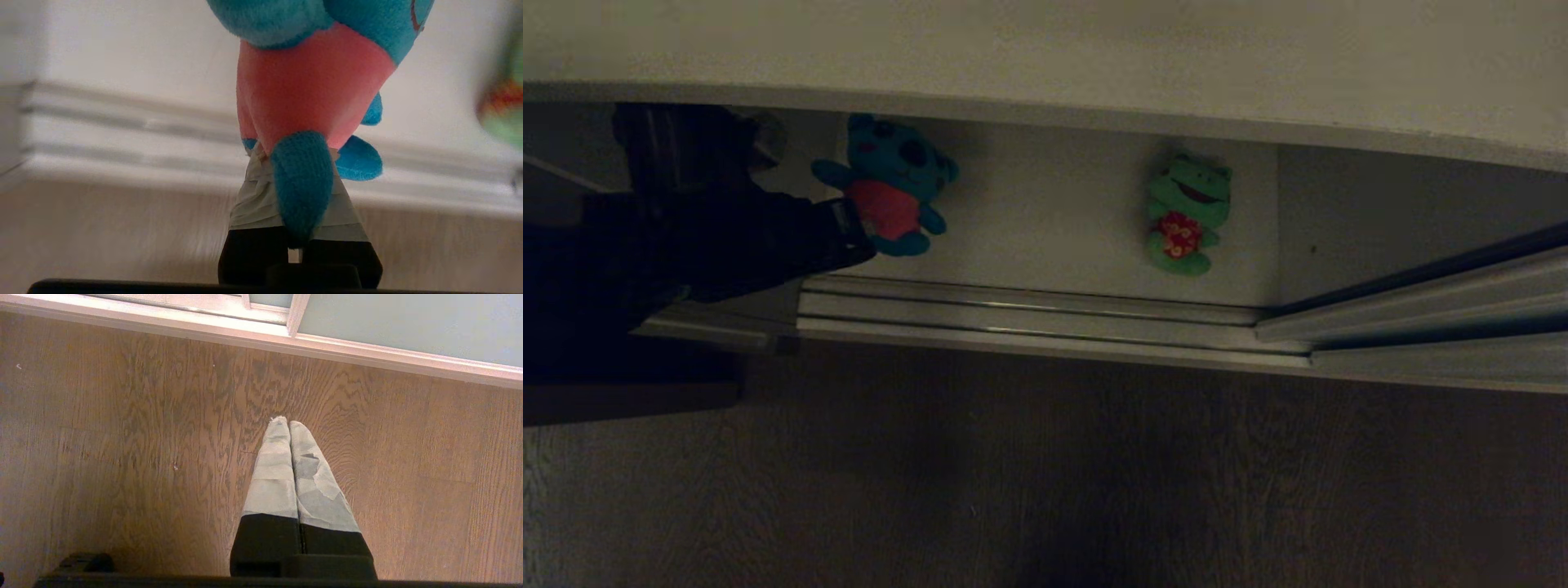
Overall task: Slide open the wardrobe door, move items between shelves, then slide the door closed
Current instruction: Place the blue doll on the higher shelf
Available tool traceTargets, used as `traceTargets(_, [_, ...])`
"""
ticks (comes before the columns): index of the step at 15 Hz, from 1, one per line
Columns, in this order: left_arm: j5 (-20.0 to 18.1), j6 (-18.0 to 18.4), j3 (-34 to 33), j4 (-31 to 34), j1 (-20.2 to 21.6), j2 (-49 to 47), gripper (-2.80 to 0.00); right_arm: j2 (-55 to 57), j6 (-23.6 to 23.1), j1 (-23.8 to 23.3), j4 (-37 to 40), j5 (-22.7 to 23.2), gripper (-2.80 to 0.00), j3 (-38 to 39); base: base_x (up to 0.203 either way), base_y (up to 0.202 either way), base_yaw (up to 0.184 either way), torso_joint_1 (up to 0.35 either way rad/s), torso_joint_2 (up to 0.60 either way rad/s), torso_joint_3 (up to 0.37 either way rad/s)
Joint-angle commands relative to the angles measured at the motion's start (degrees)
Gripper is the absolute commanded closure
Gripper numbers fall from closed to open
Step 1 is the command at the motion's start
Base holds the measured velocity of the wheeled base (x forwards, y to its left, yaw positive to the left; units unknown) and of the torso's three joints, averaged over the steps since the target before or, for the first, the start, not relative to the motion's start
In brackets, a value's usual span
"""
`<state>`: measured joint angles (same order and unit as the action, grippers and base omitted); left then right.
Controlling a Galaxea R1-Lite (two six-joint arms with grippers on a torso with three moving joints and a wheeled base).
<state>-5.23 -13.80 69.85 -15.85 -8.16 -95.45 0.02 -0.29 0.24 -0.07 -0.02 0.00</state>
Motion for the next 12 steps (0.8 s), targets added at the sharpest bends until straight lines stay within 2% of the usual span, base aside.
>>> traceTargets(1, [-0.2,1.3,-3.8,6.7,-0.1,13.3,0.00,-0.1,0.0,0.0,0.0,0.0,0.00,0.1,0.000,0.000,0.000,0.000,0.00,0.000])
traceTargets(5, [-0.7,4.7,-11.2,28.4,-0.1,33.4,0.00,-0.1,-0.1,0.0,0.0,0.0,0.00,0.1,0.000,0.000,0.000,0.000,0.00,0.000])
traceTargets(7, [-1.5,6.9,-16.8,36.9,-0.2,41.7,0.00,-0.1,0.0,0.0,0.0,0.0,0.00,0.1,0.000,0.000,0.000,0.000,0.00,0.000])
traceTargets(9, [-1.7,8.4,-24.1,40.8,-0.1,45.9,0.00,-0.1,-0.1,0.0,0.0,0.0,0.00,0.1,0.000,0.000,0.000,0.000,0.00,0.000])
traceTargets(12, [-1.7,8.4,-31.6,41.9,-0.1,49.9,0.00,-0.1,-0.1,0.0,0.0,0.0,0.00,0.1,0.000,0.000,0.000,0.000,0.00,0.000])
